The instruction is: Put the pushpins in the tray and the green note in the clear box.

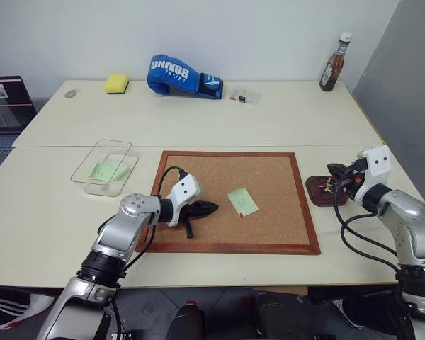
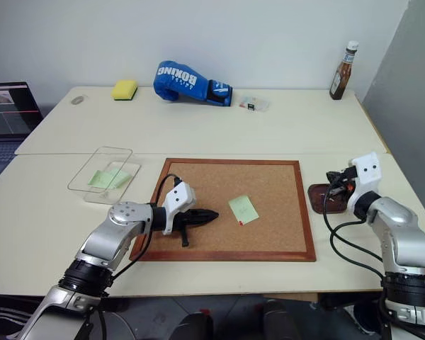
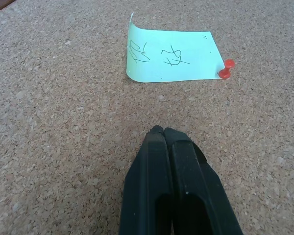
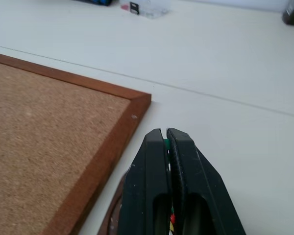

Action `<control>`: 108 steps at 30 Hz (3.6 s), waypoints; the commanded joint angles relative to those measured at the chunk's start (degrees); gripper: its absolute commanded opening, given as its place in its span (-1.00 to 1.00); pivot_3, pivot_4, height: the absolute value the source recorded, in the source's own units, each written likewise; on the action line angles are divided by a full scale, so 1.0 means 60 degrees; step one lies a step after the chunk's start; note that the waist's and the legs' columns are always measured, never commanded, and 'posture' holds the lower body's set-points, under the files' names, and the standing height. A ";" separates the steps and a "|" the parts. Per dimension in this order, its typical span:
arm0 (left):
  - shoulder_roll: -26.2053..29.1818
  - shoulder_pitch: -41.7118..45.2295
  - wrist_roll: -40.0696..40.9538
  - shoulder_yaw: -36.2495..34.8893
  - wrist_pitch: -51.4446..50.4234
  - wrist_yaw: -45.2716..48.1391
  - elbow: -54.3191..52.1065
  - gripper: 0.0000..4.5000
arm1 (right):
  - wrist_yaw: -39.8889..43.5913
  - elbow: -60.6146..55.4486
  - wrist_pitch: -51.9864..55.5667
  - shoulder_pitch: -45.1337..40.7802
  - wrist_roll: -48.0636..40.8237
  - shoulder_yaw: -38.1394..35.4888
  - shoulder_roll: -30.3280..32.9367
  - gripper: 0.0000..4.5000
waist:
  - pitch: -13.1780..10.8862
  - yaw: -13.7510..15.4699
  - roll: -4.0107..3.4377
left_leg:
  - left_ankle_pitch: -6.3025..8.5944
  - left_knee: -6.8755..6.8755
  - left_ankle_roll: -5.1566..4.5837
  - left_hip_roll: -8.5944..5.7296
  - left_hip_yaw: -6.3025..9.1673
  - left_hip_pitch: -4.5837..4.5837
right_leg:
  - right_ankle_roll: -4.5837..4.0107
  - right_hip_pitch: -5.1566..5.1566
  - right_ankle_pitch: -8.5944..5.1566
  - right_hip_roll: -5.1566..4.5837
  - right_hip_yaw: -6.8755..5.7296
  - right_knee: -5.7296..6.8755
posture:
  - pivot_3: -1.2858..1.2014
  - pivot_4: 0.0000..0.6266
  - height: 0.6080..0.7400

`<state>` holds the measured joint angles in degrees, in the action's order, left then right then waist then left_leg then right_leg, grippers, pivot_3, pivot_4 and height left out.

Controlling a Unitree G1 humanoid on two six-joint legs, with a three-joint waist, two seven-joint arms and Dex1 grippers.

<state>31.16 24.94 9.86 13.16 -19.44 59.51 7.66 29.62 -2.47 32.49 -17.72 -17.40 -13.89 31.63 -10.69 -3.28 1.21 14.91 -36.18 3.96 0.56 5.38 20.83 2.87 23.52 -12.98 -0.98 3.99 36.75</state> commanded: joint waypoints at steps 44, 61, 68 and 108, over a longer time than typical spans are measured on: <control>-0.0104 -0.0220 -0.0407 0.0651 -0.0151 0.0323 0.0606 -1.00 | 0.3727 -0.0491 -0.3064 0.0147 0.0432 0.4332 -0.0654 0.81 | 0.0004 -0.0002 0.0003 | 0.0000 0.0002 0.0000 0.0000 0.0003 -0.0005 | 0.0003 -0.0001 -0.0004 -0.0001 -0.0005 -0.0002 | 0.03 -0.52 1.00; -0.0011 -0.0368 -0.0404 0.0569 -0.0235 0.0255 0.0384 -1.00 | 0.4001 0.1551 -0.4412 -0.0586 0.1094 0.4836 -0.1686 0.35 | 0.0004 0.0000 0.0004 | 0.0000 0.0005 0.0001 0.0001 0.0009 -0.0007 | 0.0020 -0.0001 0.0006 0.0000 -0.0009 0.0007 | 0.03 -0.52 1.00; 0.0011 -0.0381 -0.0406 0.0564 -0.0223 0.0262 0.0362 -1.00 | 0.3991 0.1844 -0.4494 -0.0699 0.1077 0.4772 -0.1863 -0.24 | 0.0005 0.0000 0.0003 | 0.0000 0.0005 0.0001 0.0001 0.0009 -0.0007 | 0.0027 -0.0001 0.0010 0.0000 -0.0009 0.0007 | 0.03 -0.52 1.00; -0.1132 -0.0116 0.2057 -0.1385 -0.2514 -0.0549 -0.0340 -0.71 | 0.5062 0.0819 -0.4767 -0.1942 0.1194 0.4358 -0.0840 -1.00 | 0.0004 0.0074 0.0005 | -0.0001 0.0000 0.0001 -0.0007 0.0018 -0.0003 | 0.0034 -0.0002 0.0014 -0.0009 -0.0018 0.0015 | 0.03 -0.52 1.00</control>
<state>26.30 23.82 15.32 8.48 -26.00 57.86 7.53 58.97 3.48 6.25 -27.85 -10.26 12.63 25.95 -10.67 -2.83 1.24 14.91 -36.22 3.97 0.51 5.52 20.83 3.08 23.50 -12.90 -1.03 3.85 36.86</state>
